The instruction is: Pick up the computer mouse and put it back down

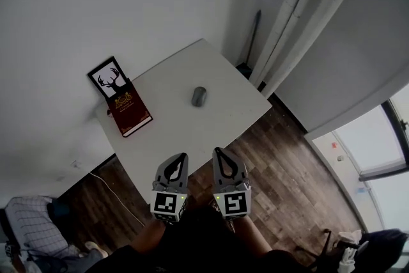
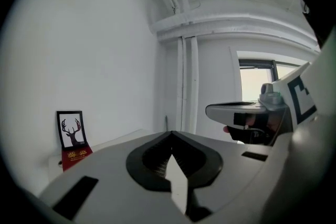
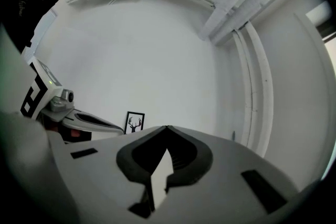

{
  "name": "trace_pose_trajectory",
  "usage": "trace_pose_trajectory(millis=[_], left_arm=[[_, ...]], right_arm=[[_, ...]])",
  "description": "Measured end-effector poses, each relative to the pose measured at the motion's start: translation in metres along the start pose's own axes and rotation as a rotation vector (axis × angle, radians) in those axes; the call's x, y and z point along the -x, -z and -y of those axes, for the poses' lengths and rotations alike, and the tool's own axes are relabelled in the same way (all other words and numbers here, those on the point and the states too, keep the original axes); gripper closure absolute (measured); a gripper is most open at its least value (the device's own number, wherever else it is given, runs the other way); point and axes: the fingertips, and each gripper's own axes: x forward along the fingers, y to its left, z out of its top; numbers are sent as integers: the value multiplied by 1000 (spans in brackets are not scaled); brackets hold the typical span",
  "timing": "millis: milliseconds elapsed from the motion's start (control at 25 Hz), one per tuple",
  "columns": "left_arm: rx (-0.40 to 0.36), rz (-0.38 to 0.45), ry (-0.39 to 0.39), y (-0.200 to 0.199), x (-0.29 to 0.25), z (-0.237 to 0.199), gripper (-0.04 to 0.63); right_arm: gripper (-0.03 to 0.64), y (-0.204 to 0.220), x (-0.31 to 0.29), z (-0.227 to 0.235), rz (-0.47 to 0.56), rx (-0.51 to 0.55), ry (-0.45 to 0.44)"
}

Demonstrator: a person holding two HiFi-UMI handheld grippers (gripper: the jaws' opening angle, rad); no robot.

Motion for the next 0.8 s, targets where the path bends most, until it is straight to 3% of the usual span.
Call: trace_pose_trajectory(millis=[240, 800], left_arm=[[14, 70, 26, -20, 10, -10, 594], [-27, 92, 78, -33, 9, 7, 594]], right_arm=[[598, -23, 1, -18, 10, 31, -5], [597, -35, 7, -31, 5, 108, -28]])
